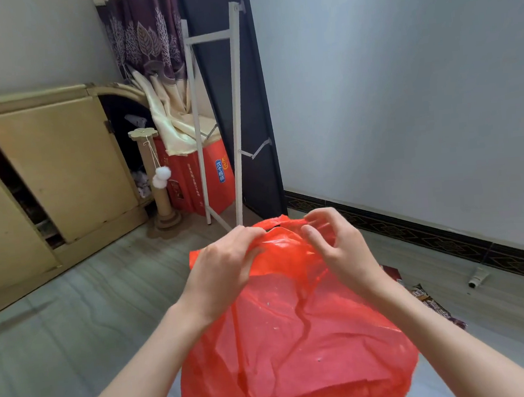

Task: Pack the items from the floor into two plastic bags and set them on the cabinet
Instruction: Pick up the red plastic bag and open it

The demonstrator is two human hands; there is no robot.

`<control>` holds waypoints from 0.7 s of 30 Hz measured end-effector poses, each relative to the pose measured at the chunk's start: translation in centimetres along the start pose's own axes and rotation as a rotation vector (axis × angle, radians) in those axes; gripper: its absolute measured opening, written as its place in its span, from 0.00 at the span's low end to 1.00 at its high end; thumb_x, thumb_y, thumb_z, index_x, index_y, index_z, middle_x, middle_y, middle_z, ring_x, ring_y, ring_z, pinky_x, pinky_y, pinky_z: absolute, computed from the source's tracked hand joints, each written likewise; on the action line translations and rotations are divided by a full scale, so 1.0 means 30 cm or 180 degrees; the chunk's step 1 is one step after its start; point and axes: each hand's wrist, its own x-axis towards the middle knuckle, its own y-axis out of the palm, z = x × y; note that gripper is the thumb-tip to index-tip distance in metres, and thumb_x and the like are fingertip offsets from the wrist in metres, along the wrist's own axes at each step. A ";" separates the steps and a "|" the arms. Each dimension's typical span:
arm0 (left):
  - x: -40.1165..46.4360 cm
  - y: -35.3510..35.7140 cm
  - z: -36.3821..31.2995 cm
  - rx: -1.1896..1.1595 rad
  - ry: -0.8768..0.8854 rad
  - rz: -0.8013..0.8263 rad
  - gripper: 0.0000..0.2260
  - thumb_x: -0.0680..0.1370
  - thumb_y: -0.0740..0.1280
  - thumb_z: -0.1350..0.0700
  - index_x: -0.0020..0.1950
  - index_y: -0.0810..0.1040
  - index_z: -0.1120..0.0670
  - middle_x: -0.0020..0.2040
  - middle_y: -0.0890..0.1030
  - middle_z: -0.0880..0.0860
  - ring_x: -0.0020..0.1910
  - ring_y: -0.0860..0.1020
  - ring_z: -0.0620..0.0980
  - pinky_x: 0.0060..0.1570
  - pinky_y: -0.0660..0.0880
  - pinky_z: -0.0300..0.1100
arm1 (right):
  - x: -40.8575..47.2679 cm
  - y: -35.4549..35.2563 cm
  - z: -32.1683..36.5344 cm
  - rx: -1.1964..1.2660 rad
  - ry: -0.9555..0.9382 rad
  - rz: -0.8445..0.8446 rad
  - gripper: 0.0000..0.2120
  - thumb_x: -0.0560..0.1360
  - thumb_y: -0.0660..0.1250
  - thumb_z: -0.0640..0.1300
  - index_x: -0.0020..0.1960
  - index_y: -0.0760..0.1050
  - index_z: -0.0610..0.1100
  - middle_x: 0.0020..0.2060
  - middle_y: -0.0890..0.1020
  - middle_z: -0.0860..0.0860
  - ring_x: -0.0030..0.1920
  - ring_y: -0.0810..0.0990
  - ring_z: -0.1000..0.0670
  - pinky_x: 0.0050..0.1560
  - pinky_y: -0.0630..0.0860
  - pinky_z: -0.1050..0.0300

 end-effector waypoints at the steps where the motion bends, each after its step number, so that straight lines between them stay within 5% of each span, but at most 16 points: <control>1: 0.001 -0.012 0.003 0.0120 0.0089 -0.0041 0.10 0.76 0.63 0.55 0.51 0.79 0.58 0.43 0.81 0.53 0.43 0.81 0.53 0.43 0.74 0.45 | 0.003 -0.005 -0.009 0.0010 0.0124 -0.0074 0.04 0.74 0.67 0.42 0.48 0.74 0.44 0.41 0.78 0.52 0.40 0.77 0.57 0.41 0.70 0.73; 6: 0.012 -0.031 0.009 0.0281 0.0024 -0.0636 0.07 0.73 0.65 0.56 0.44 0.80 0.58 0.37 0.80 0.51 0.40 0.72 0.48 0.46 0.66 0.44 | -0.007 -0.011 -0.016 0.0281 0.0435 0.0206 0.05 0.72 0.69 0.49 0.44 0.75 0.48 0.43 0.80 0.52 0.43 0.78 0.57 0.43 0.71 0.69; 11: 0.019 -0.022 0.001 -0.0559 -0.1181 -0.1009 0.03 0.75 0.67 0.59 0.45 0.80 0.56 0.39 0.80 0.54 0.40 0.77 0.53 0.44 0.69 0.41 | -0.026 0.050 -0.016 -0.0883 0.0137 0.0464 0.23 0.66 0.74 0.51 0.57 0.74 0.44 0.53 0.73 0.49 0.55 0.71 0.52 0.54 0.63 0.65; 14: 0.023 -0.023 0.000 -0.0765 -0.1457 -0.1042 0.04 0.77 0.65 0.59 0.43 0.78 0.54 0.37 0.80 0.48 0.40 0.77 0.48 0.42 0.69 0.37 | -0.016 0.063 -0.015 -0.0870 0.0355 -0.0012 0.20 0.69 0.71 0.42 0.60 0.72 0.42 0.55 0.76 0.46 0.58 0.73 0.47 0.57 0.65 0.62; 18: 0.022 -0.009 0.009 -0.1291 -0.1664 -0.0785 0.06 0.77 0.64 0.58 0.44 0.79 0.52 0.39 0.81 0.46 0.42 0.78 0.45 0.45 0.73 0.39 | -0.025 0.082 -0.006 -0.0851 0.0349 -0.0242 0.19 0.71 0.69 0.43 0.61 0.70 0.45 0.55 0.79 0.49 0.58 0.74 0.48 0.67 0.65 0.48; 21: 0.014 -0.011 0.031 -0.1542 -0.1641 -0.0738 0.06 0.77 0.64 0.58 0.43 0.79 0.49 0.39 0.81 0.46 0.39 0.78 0.39 0.43 0.73 0.34 | -0.020 0.091 -0.015 -0.1032 -0.0069 -0.0320 0.06 0.73 0.66 0.37 0.49 0.79 0.41 0.52 0.80 0.46 0.54 0.75 0.47 0.62 0.65 0.57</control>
